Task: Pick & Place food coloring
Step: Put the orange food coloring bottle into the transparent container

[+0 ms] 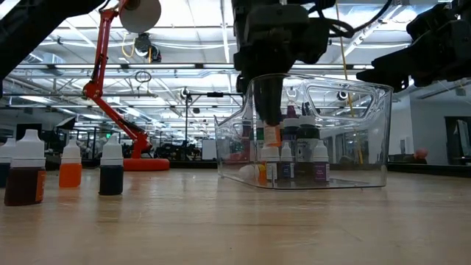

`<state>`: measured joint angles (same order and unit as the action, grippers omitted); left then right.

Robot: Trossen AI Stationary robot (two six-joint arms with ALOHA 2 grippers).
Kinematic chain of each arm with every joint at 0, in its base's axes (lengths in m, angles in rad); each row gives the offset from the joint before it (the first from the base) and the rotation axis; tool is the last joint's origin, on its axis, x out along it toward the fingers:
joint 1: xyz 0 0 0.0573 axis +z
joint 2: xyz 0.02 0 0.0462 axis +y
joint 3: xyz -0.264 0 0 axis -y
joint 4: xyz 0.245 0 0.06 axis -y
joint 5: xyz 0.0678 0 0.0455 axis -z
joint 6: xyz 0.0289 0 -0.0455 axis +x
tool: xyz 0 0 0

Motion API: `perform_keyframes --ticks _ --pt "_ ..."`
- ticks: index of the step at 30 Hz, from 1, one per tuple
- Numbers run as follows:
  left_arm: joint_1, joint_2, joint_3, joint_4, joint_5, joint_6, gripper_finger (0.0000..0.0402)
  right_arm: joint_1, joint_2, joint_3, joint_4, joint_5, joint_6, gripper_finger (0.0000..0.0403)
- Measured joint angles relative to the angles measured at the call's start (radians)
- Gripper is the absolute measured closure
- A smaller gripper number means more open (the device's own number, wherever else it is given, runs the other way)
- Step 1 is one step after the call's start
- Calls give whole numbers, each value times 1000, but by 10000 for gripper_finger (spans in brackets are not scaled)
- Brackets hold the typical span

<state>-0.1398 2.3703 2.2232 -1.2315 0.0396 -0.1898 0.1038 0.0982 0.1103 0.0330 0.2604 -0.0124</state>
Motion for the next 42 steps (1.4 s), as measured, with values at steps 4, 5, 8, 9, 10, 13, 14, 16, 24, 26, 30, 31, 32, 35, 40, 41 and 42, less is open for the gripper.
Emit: perform_keyframes --ticks 4,5,8,9,10,13,14,16,24,26,30,31,32,35,40,41,42 --pt "3 -6 4 -19 -57 -2 341 0 0 0 0 0 0 108" --pt "5 -11 6 -24 -66 -2 341 0 0 0 0 0 0 108" --pt "17 -51 10 -52 -90 2 341 0 0 0 0 0 0 108" --pt "22 -64 11 -69 -105 3 341 0 0 0 0 0 0 108" --pt "28 -76 11 -92 -125 2 341 0 0 0 0 0 0 108" --pt "54 -90 9 -123 -152 -11 341 0 0 0 0 0 0 108" --pt "63 -92 9 -119 -148 -11 341 0 0 0 0 0 0 108" --pt "80 -95 9 -106 -138 7 341 0 0 0 0 0 0 108" --pt "174 -94 -103 -75 -110 23 342 0 0 0 0 0 0 108" --pt "190 -94 -132 -41 -86 27 342 0 0 0 0 0 0 108" --pt "200 -93 -185 14 -39 38 342 0 0 0 0 0 0 108" --pt "201 -93 -195 16 -36 38 342 0 0 0 0 0 0 108" --pt "203 -93 -205 21 -38 38 342 0 0 0 0 0 0 108" --pt "205 -93 -238 40 -37 31 342 0 0 0 0 0 0 108" --pt "203 -93 -284 97 -13 30 342 0 0 0 0 0 0 108" --pt "203 -93 -296 104 -15 29 342 0 0 0 0 0 0 108" --pt "203 -93 -303 114 -15 27 342 0 0 0 0 0 0 108"
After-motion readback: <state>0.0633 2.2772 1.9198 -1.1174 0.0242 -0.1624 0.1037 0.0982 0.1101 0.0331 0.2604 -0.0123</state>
